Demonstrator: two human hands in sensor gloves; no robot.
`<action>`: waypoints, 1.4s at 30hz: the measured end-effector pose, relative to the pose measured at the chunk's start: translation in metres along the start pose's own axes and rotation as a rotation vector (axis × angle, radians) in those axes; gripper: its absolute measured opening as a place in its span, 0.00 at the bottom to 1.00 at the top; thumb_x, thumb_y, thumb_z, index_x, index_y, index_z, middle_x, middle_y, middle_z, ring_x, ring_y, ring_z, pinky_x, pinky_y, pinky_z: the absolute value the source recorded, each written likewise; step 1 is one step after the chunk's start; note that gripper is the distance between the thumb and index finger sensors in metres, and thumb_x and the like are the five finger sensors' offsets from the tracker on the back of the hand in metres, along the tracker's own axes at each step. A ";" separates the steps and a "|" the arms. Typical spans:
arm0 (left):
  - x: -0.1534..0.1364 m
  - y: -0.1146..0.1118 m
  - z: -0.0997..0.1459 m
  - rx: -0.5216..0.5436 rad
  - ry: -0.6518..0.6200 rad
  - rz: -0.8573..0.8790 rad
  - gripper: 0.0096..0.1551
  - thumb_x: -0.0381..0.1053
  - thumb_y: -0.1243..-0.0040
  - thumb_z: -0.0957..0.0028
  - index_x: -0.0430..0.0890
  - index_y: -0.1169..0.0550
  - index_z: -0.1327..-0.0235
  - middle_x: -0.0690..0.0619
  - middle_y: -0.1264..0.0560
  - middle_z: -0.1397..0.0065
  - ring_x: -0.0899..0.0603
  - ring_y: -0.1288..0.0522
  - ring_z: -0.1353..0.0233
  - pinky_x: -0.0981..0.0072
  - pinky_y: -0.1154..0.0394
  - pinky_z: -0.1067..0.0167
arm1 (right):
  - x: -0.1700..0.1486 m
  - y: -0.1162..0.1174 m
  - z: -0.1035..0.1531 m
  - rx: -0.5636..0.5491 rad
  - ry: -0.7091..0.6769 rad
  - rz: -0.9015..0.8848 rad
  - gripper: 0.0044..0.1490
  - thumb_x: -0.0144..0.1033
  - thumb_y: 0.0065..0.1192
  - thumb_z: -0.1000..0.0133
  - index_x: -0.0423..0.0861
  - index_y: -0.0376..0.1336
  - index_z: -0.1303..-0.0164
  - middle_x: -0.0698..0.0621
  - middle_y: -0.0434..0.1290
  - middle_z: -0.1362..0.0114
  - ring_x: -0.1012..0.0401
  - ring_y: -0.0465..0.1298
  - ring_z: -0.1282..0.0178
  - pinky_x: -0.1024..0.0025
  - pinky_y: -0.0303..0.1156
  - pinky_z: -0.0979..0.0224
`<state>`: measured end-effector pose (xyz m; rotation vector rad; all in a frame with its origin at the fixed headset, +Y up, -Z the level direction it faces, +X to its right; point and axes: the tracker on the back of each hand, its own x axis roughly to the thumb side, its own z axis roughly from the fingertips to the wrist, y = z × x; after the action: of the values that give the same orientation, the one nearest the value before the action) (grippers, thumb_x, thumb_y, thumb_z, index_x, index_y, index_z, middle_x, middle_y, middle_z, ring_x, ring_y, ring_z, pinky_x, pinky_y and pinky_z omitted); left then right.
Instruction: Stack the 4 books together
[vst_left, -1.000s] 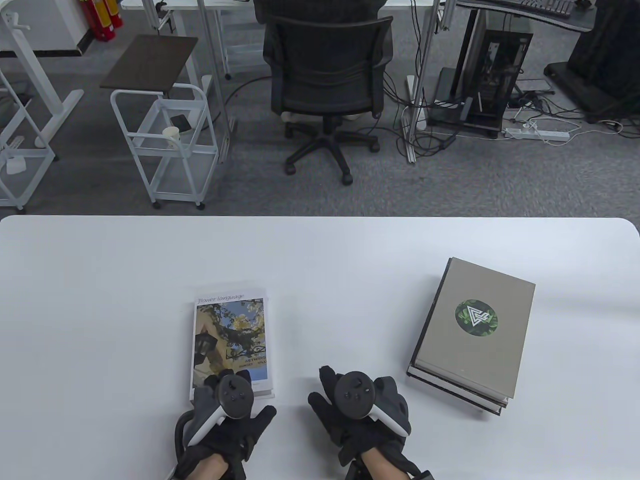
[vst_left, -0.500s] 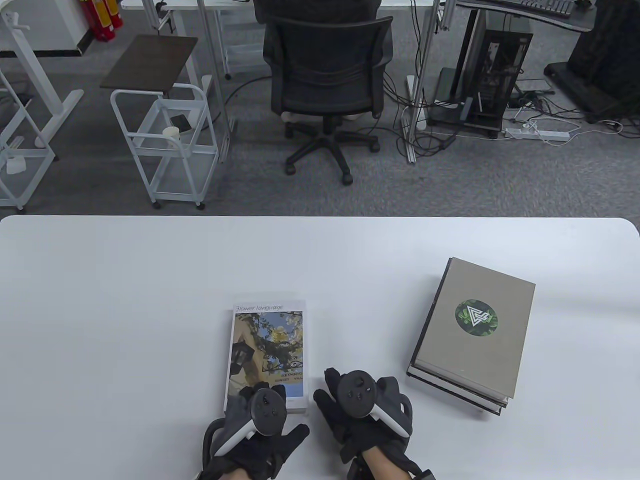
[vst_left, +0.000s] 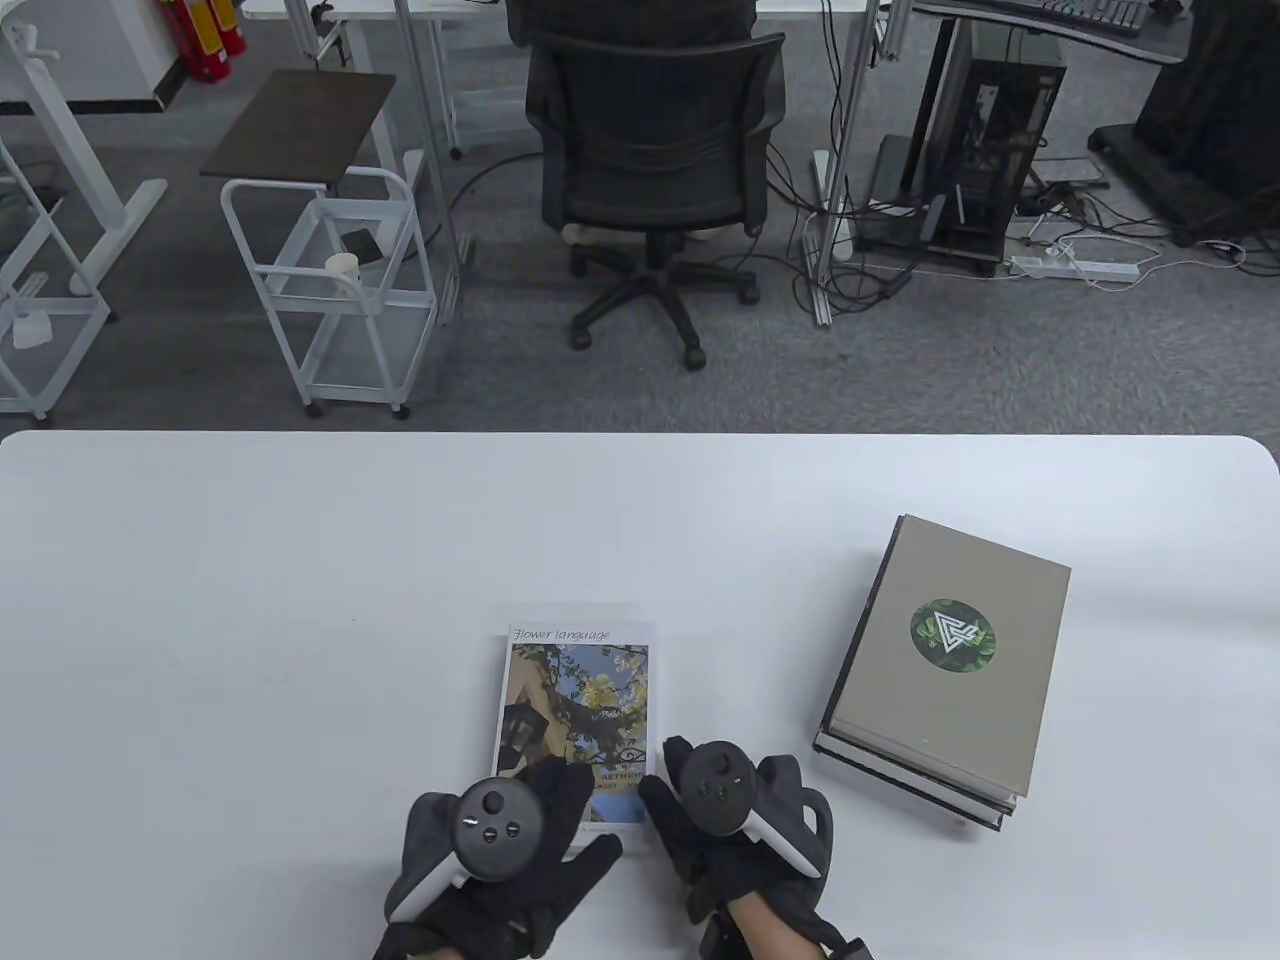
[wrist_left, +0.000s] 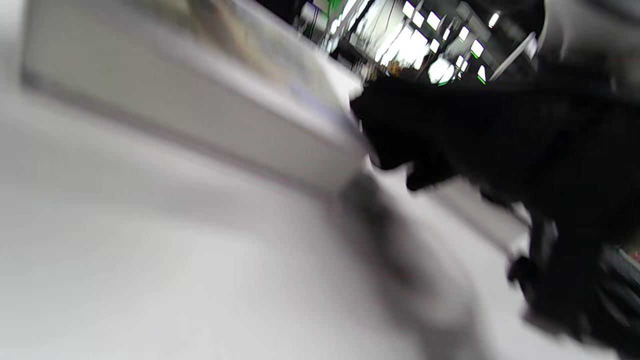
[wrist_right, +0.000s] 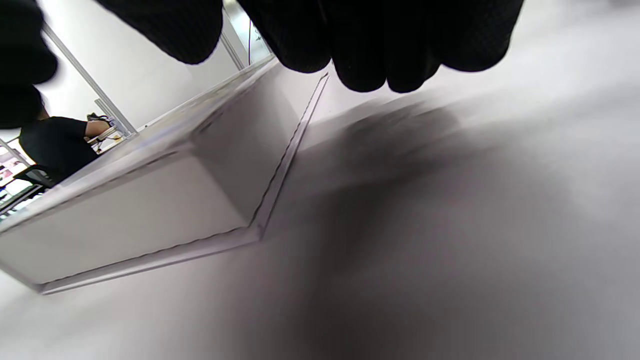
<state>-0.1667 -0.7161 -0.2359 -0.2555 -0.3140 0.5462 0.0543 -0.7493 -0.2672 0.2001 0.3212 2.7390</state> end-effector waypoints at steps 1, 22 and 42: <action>-0.005 0.008 0.002 0.054 0.010 0.001 0.47 0.70 0.58 0.47 0.47 0.47 0.20 0.43 0.56 0.18 0.33 0.54 0.19 0.37 0.53 0.25 | 0.000 0.000 0.000 -0.004 0.001 0.013 0.40 0.55 0.45 0.28 0.39 0.54 0.15 0.31 0.60 0.19 0.34 0.63 0.25 0.48 0.67 0.29; -0.099 -0.003 -0.019 -0.069 0.363 0.133 0.44 0.69 0.56 0.48 0.37 0.29 0.33 0.46 0.17 0.58 0.46 0.18 0.72 0.46 0.21 0.67 | 0.001 0.017 -0.005 0.123 0.004 0.048 0.53 0.65 0.37 0.32 0.31 0.54 0.16 0.30 0.48 0.14 0.32 0.43 0.17 0.28 0.49 0.20; -0.080 -0.021 -0.022 -0.141 0.299 0.028 0.46 0.68 0.55 0.48 0.34 0.34 0.30 0.45 0.18 0.58 0.44 0.17 0.69 0.43 0.21 0.64 | 0.008 0.014 -0.003 0.100 -0.041 0.003 0.51 0.62 0.40 0.31 0.31 0.50 0.15 0.27 0.45 0.15 0.28 0.43 0.19 0.29 0.52 0.22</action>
<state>-0.2135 -0.7803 -0.2672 -0.4726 -0.0586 0.5064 0.0419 -0.7597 -0.2658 0.2831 0.4474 2.7204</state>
